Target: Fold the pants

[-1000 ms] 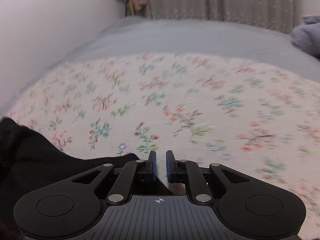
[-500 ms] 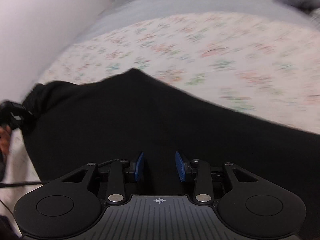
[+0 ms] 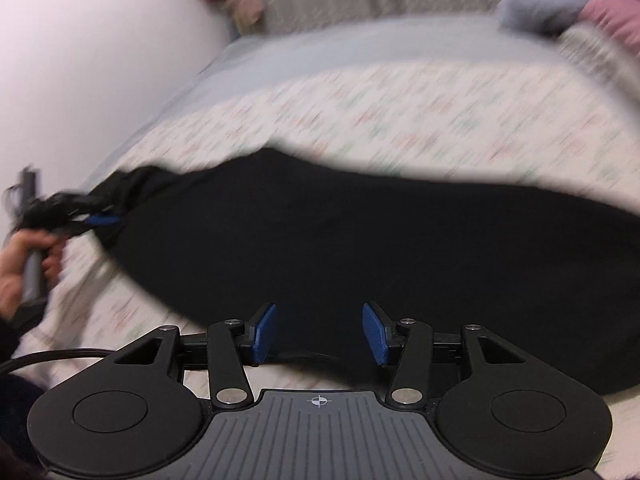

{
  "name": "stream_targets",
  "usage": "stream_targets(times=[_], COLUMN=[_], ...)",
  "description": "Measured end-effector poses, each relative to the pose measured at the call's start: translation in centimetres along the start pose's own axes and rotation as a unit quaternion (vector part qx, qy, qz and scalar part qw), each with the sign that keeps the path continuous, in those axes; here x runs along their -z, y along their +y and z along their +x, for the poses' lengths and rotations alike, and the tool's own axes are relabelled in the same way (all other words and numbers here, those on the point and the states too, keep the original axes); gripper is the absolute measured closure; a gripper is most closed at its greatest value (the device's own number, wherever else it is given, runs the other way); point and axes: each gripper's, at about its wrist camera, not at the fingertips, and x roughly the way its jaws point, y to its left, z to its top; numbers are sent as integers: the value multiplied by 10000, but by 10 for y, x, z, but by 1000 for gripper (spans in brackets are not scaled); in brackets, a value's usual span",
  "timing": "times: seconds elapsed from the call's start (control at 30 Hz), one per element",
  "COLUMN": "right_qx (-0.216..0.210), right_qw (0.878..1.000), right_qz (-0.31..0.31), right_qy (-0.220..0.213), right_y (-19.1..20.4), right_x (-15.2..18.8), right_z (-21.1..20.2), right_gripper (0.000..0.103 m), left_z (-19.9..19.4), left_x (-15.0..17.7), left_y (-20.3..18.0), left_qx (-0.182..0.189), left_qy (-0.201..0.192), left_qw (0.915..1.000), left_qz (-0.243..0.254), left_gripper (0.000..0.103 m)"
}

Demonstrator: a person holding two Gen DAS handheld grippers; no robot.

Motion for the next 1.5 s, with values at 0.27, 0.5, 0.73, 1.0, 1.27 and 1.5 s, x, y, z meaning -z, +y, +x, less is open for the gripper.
stream_targets(times=[0.27, 0.5, 0.73, 1.0, 1.27, 1.5], right_qx=[462, 869, 754, 345, 431, 719], right_qw=[9941, 9565, 8813, 8366, 8403, 8492], right_qz=[11, 2012, 4304, 5102, 4927, 4800], right_qy=[-980, -1927, -1801, -1966, -2219, -2081], right_y=[-1, -108, -228, -251, -248, -250], right_x=[22, 60, 93, 92, 80, 85], right_z=[-123, -175, -106, -73, -56, -62], right_gripper=[44, 29, 49, 49, 49, 91], left_z=[-14, -17, -5, -22, 2, -3], left_x=[-16, -13, -3, 18, 40, 43], left_y=[46, 35, 26, -30, -64, -78], left_qx=[87, -13, -371, -316, -486, -242], left_qy=[-276, -435, -412, -800, -485, -583], left_qw=[9970, 9981, 9982, 9954, 9947, 9938], left_qz=[-719, -434, -242, 423, 768, 910], left_gripper=[103, 91, 91, 91, 91, 91])
